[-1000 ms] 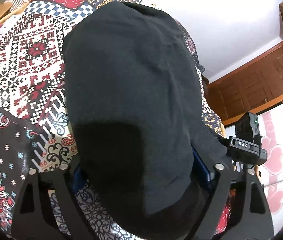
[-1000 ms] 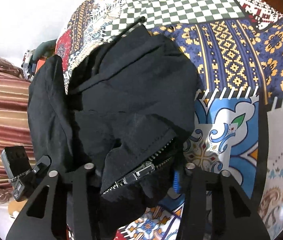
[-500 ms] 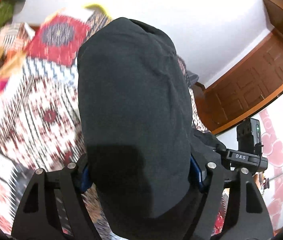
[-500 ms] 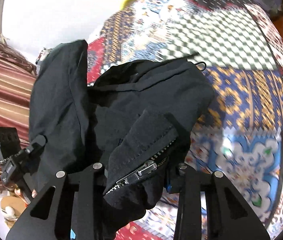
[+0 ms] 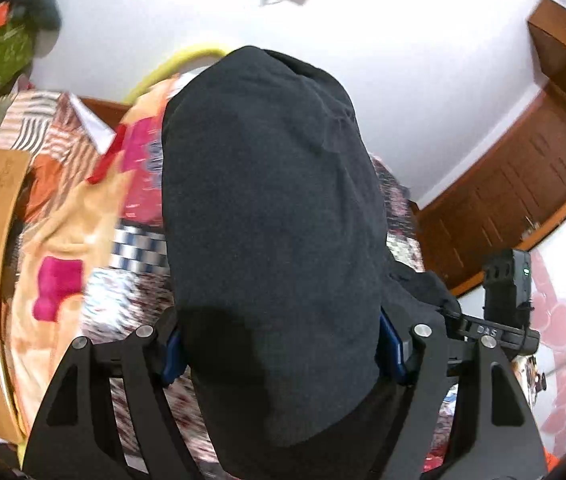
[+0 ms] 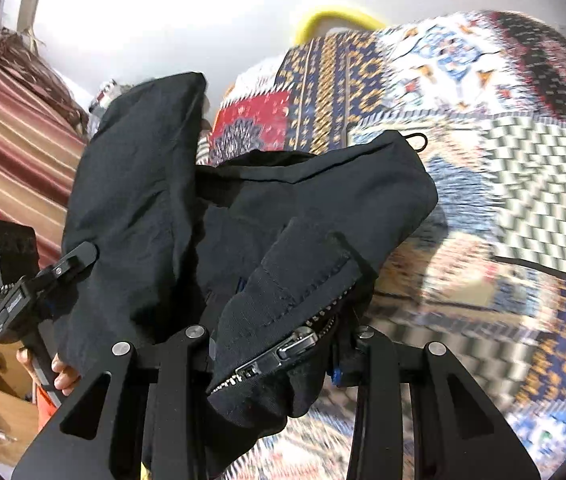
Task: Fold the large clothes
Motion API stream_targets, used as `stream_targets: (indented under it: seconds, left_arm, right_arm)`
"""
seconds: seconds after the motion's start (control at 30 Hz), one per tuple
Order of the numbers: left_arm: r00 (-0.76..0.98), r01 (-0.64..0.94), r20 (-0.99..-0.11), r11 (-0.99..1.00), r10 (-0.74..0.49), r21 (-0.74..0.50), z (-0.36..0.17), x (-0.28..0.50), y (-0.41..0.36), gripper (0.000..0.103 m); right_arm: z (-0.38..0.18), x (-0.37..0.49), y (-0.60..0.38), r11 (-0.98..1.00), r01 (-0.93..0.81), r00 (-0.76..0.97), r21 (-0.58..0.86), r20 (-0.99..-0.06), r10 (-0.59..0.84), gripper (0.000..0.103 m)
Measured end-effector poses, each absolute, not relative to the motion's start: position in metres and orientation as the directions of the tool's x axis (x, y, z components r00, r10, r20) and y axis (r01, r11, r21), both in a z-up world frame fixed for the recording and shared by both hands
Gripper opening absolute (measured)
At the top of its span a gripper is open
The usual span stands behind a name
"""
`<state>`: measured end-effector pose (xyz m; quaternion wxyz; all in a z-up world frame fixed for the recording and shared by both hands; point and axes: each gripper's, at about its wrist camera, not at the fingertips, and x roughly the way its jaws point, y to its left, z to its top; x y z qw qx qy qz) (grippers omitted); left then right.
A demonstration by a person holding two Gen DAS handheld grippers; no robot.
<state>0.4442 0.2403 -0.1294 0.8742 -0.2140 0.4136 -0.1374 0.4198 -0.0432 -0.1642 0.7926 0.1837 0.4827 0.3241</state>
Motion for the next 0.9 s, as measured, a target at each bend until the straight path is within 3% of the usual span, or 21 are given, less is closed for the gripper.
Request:
stream_targets:
  seconds: [0.23, 0.43, 0.53, 0.67, 0.77, 0.9]
  left_arm:
    - [0.516, -0.104, -0.768, 0.862, -0.380, -0.496, -0.218, 0.473, 0.300, 0.076]
    - [0.532, -0.135, -0.743, 0.825, -0.406, -0.548, -0.237, 0.453, 0.315, 0.080]
    - [0.537, -0.177, -0.790, 0.876, -0.296, -0.448, -0.222, 0.440, 0.304, 0.082]
    - [0.563, -0.122, -0.823, 0.978, -0.071, -0.168, -0.197, 0.418, 0.265, 0.082]
    - [0.603, -0.022, -0.797, 0.998, -0.036, -0.062, -0.186, 0.397, 0.232, 0.085]
    - [0.611, 0.041, -0.789, 0.999, -0.054, -0.037, -0.190, 0.383, 0.202, 0.090]
  right_arm:
    - [-0.220, 0.429, 0.017, 0.759, -0.334, 0.279, 0.559, -0.710, 0.646, 0.031]
    - [-0.217, 0.417, 0.025, 0.781, -0.403, 0.300, 0.477, -0.738, 0.605, 0.041]
    - [-0.209, 0.400, 0.018, 0.809, -0.413, 0.308, 0.418, -0.772, 0.556, 0.050]
    - [-0.188, 0.374, 0.010, 0.833, -0.468, 0.373, 0.294, -0.789, 0.488, 0.052]
    - [-0.173, 0.362, 0.006, 0.854, -0.460, 0.438, 0.245, -0.774, 0.458, 0.053]
    - [-0.156, 0.350, 0.003, 0.883, -0.437, 0.546, 0.173, -0.729, 0.413, 0.053]
